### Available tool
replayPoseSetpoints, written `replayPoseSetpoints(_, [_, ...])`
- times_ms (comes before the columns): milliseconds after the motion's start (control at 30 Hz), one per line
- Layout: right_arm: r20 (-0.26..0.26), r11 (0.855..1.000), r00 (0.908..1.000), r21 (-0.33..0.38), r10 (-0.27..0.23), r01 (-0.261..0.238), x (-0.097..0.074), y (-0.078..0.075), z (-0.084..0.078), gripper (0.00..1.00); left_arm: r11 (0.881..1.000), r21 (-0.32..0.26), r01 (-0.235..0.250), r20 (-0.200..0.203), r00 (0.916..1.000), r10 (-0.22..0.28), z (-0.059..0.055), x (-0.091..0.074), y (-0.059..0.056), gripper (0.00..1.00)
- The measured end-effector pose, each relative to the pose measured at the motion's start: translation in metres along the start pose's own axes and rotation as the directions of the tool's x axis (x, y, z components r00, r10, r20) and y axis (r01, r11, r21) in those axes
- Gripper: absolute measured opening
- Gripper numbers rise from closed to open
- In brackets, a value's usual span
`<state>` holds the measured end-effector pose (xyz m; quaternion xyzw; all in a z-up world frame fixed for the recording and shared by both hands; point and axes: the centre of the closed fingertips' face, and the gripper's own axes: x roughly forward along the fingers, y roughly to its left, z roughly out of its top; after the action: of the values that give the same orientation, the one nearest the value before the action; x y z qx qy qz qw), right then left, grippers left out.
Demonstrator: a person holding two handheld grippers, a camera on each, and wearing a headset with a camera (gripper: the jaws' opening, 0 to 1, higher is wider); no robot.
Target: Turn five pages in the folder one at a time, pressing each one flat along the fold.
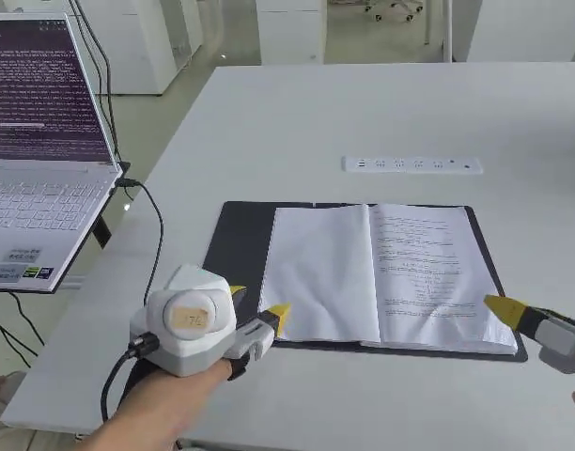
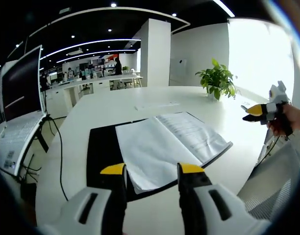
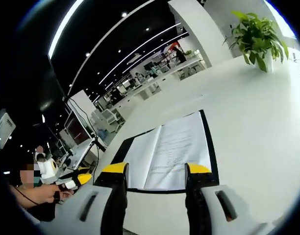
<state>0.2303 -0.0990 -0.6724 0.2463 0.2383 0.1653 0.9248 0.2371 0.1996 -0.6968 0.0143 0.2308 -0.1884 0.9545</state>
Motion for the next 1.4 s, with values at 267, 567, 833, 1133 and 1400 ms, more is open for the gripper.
replayPoseSetpoints(267, [0.05,0.987,0.9933,-0.119,-0.104,0.11,-0.02,-0.021,0.013,0.66,1.0,0.006,0.01,0.014,0.9998,-0.01,0.009,-0.018,0.001,0.58])
replayPoseSetpoints(567, [0.014,0.952,0.9942,-0.288,-0.107,0.106,-0.025,-0.011,0.001,0.77,1.0,-0.011,0.008,0.023,0.9997,-0.008,0.018,-0.026,-0.001,0.74])
replayPoseSetpoints(833, [-0.016,0.945,0.9952,-0.315,-0.096,0.086,-0.021,-0.01,-0.003,0.77,1.0,-0.007,-0.002,-0.001,1.0,0.002,0.012,-0.027,0.004,0.76])
replayPoseSetpoints(1133, [-0.045,0.942,0.9952,-0.33,-0.086,0.067,-0.018,-0.013,-0.008,0.76,1.0,0.004,-0.004,-0.037,0.9993,0.004,0.002,-0.022,-0.004,0.76])
replayPoseSetpoints(1400, [-0.075,0.945,0.9933,-0.321,-0.088,0.06,-0.02,-0.023,-0.015,0.76,1.0,0.016,0.013,-0.062,0.998,-0.012,0.0,-0.009,-0.018,0.76])
